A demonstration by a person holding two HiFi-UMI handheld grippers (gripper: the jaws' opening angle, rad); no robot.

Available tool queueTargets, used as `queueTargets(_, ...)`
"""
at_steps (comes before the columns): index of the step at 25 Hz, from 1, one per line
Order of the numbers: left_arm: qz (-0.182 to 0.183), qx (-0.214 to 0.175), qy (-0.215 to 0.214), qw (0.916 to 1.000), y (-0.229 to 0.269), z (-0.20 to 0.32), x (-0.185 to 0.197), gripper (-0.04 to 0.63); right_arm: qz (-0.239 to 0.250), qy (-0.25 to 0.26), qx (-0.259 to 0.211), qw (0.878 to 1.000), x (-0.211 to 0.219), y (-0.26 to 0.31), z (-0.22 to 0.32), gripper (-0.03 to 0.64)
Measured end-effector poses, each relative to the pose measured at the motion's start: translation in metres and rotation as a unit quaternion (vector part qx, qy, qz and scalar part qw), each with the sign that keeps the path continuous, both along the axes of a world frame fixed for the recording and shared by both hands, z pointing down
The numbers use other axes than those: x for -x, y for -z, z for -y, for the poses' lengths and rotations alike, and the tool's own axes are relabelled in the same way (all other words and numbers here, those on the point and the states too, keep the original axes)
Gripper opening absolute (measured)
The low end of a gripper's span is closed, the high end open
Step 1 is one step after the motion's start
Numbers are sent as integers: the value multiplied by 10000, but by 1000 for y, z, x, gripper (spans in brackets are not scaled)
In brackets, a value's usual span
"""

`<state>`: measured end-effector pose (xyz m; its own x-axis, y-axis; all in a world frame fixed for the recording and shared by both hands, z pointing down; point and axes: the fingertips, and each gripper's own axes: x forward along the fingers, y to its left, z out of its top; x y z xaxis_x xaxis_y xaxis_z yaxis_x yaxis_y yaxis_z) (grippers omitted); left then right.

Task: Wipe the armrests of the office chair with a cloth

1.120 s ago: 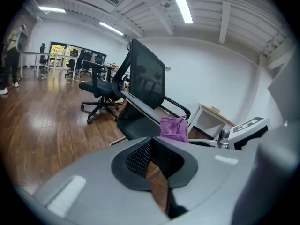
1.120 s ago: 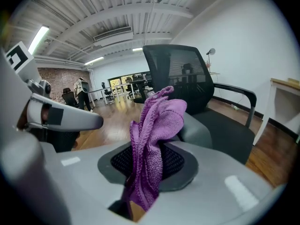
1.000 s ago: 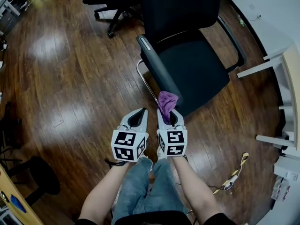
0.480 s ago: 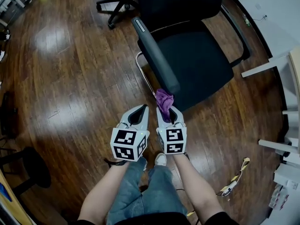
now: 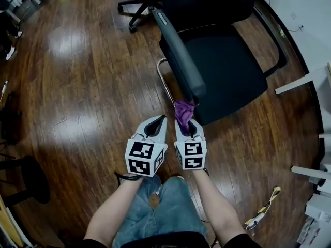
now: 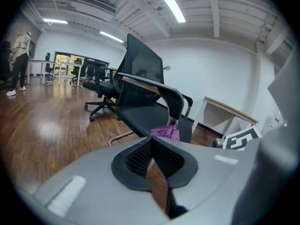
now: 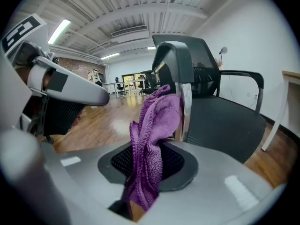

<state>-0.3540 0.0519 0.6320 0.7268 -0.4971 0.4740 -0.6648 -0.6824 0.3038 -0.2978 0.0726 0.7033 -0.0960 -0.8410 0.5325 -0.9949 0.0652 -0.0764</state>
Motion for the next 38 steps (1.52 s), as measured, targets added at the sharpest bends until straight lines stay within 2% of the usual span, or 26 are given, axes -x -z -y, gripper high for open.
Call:
queueTargets(4,70,-114,11,9999,17,-4,-1,5,-14,-11,-64,10000,-2,22,-4,98)
queueTargets(8,80,-139,37,9999,57,-18,1,5,17,32,-253,9997,2,78,-14,98)
queueTargets(12,30,-232,158,9996,118,-41,3,5,140,58,-512,9986,3,155,-33,99)
queueTargets(17,12,-755,252,9968,207,-66,3,5,259,184,-924,9952,6,256,-57,98)
queueTargets(20,-167,-948,387,9946,257,-87,8,5,262,291,-1210,9919,14,314,-75,98)
queueTargets(25,-432,-1056,498,9922,316,-128,22,5,171,435,-1627,9856,33,394,-109,98)
queueTargets(32,-487,-1448,473,9871,366,-183,63,5,210,516,-2002,9782,77,454,-171,97)
queueTargets(38,-688,-1540,466,9846,396,-233,101,5,-9,237,-2136,9766,105,484,-229,91)
